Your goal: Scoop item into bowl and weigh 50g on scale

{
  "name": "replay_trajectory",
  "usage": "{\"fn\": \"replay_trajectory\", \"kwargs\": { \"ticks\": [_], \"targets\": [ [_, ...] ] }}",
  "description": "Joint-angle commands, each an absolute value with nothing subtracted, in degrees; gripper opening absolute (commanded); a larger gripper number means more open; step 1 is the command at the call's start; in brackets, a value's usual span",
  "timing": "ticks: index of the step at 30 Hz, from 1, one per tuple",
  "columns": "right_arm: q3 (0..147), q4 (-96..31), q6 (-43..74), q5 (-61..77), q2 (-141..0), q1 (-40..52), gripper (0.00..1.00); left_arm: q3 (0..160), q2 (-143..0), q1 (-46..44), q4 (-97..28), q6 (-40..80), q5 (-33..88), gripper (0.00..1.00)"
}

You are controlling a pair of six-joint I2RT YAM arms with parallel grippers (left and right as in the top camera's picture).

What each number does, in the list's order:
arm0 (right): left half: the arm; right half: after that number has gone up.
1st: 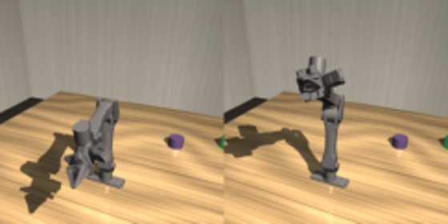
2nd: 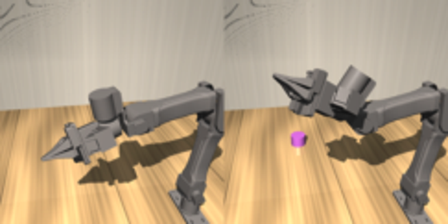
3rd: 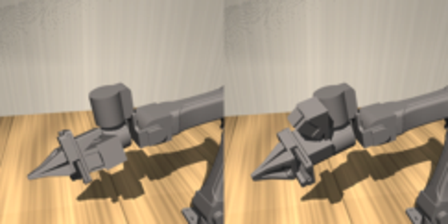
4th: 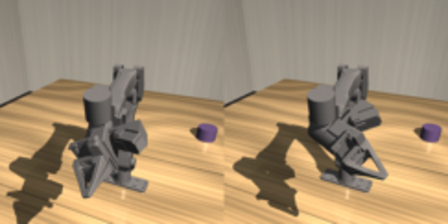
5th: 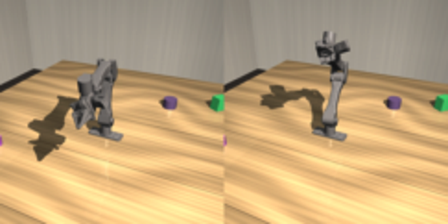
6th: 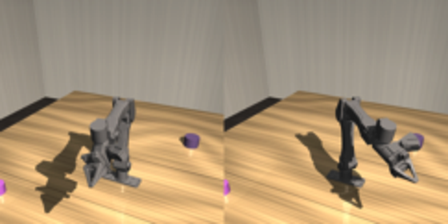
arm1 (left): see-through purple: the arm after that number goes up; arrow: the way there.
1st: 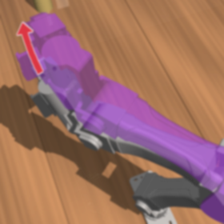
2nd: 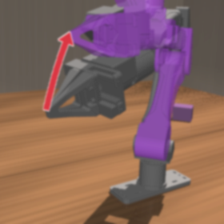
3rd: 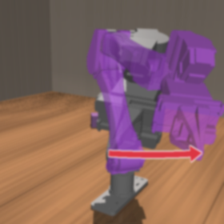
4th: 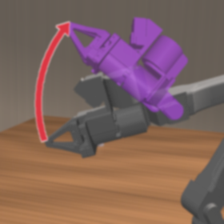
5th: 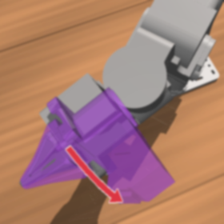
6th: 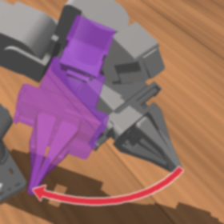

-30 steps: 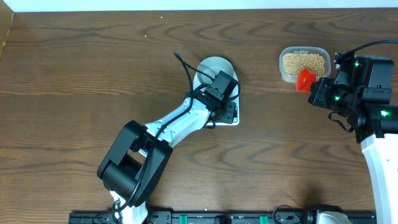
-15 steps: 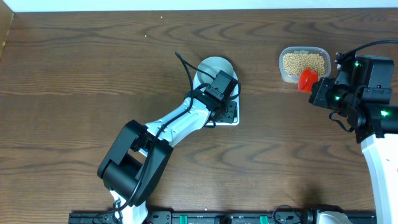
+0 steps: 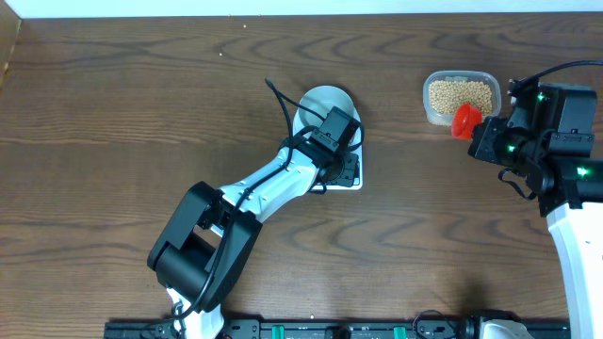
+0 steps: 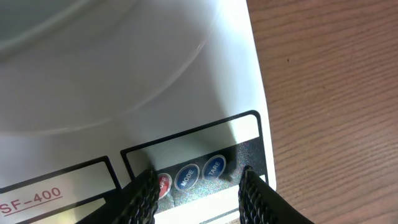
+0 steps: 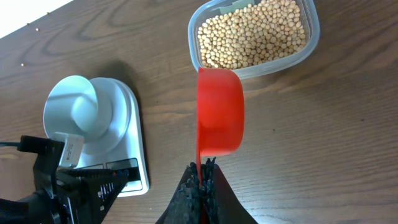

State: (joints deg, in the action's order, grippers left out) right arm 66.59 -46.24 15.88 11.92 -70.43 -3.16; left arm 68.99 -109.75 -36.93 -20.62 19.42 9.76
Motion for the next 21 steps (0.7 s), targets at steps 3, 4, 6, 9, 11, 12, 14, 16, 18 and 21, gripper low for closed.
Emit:
{"fn": "replay_trajectory", "kwargs": {
  "ticks": [3,4,6,9,11,12,14,16,18,21],
  "targets": [
    [67.5,-46.1,15.2,11.5,-70.5,-3.3,0.01,68.7,-110.9,-37.0,-21.3,18.5,11.1,0.44],
    [67.5,-46.1,15.2,11.5,-70.5,-3.3,0.01,68.7,-110.9,-37.0,-21.3,18.5,11.1,0.44],
    [67.5,-46.1,15.2,11.5,-70.5,-3.3,0.01,68.7,-110.9,-37.0,-21.3,18.5,11.1,0.44],
    [67.5,-46.1,15.2,11.5,-70.5,-3.3,0.01,68.7,-110.9,-37.0,-21.3,18.5,11.2,0.44],
    [67.5,-46.1,15.2,11.5,-70.5,-3.3,0.01,68.7,-110.9,-37.0,-21.3,18.5,11.2,0.45],
    [67.5,-46.1,15.2,11.5,-70.5,-3.3,0.01,68.7,-110.9,-37.0,-21.3,18.5,11.2,0.49],
    [67.5,-46.1,15.2,11.5,-70.5,-3.3,0.01,68.7,-110.9,-37.0,-21.2,18.5,11.2,0.56],
    [67.5,-46.1,15.2,11.5,-70.5,-3.3,0.01,68.7,-110.9,-37.0,-20.8,18.5,11.4,0.59],
    [67.5,-46.1,15.2,11.5,-70.5,-3.3,0.01,68.7,-110.9,-37.0,-20.6,18.5,11.6,0.61],
    [67.5,-46.1,15.2,11.5,-70.5,-3.3,0.01,68.7,-110.9,-37.0,-20.6,18.5,11.6,0.61]
  ]
}}
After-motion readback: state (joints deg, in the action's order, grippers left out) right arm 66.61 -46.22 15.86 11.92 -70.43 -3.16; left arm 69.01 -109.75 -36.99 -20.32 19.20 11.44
